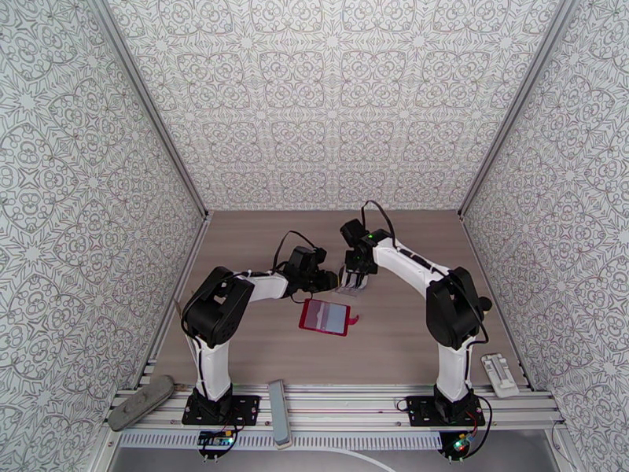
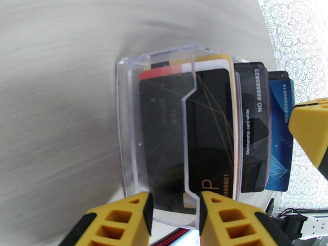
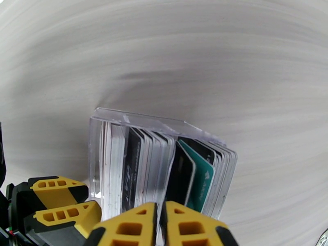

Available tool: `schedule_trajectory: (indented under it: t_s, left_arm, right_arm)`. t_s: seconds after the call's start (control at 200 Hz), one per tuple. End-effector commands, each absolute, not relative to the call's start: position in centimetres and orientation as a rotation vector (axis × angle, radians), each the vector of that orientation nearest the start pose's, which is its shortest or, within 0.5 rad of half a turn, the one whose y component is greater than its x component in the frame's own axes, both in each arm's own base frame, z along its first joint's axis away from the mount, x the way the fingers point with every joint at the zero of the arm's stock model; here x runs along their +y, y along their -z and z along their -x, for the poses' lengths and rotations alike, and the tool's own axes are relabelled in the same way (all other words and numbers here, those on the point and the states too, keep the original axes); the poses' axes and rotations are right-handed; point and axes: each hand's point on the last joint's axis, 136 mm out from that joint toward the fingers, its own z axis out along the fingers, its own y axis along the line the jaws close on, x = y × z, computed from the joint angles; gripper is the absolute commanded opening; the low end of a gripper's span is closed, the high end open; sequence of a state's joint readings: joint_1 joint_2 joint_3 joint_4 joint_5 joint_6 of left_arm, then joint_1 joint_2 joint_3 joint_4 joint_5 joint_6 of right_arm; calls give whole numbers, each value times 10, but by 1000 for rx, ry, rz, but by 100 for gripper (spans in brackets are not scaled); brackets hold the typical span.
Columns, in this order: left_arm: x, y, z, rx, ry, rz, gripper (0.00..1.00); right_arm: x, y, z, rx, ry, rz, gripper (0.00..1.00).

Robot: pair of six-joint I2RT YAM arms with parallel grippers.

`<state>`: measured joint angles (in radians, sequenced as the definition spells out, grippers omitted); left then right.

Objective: Put the credit cards into the card holder

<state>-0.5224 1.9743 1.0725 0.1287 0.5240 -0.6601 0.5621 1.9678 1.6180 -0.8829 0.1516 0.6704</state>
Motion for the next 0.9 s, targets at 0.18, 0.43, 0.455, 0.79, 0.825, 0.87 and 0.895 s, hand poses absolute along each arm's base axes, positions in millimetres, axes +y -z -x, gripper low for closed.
schedule_trajectory:
  t_s: [0.18, 0.43, 0.455, 0.79, 0.825, 0.87, 0.895]
  left_arm:
    - [-307, -20, -368, 2625, 1123, -51, 35]
    - [-308, -22, -368, 2623, 1126, -50, 35]
    - [-308, -22, -367, 2623, 1126, -52, 35]
    - [-309, -24, -367, 2615, 1129, -53, 36]
    - [-308, -24, -367, 2615, 1129, -53, 36]
    - [-309, -24, -367, 2613, 1131, -55, 36]
    - [-309, -24, -367, 2612, 1133, -53, 36]
  right_arm:
    - [226, -98, -387, 2784, -126, -208, 14]
    - [229, -104, -380, 2776, -145, -234, 14]
    - [229, -103, -380, 2779, -144, -238, 14]
    - [228, -100, -375, 2787, -128, -250, 11]
    - [227, -100, -375, 2786, -120, -247, 10]
    - [227, -99, -375, 2788, -113, -246, 8]
    - [226, -99, -376, 2787, -109, -242, 7]
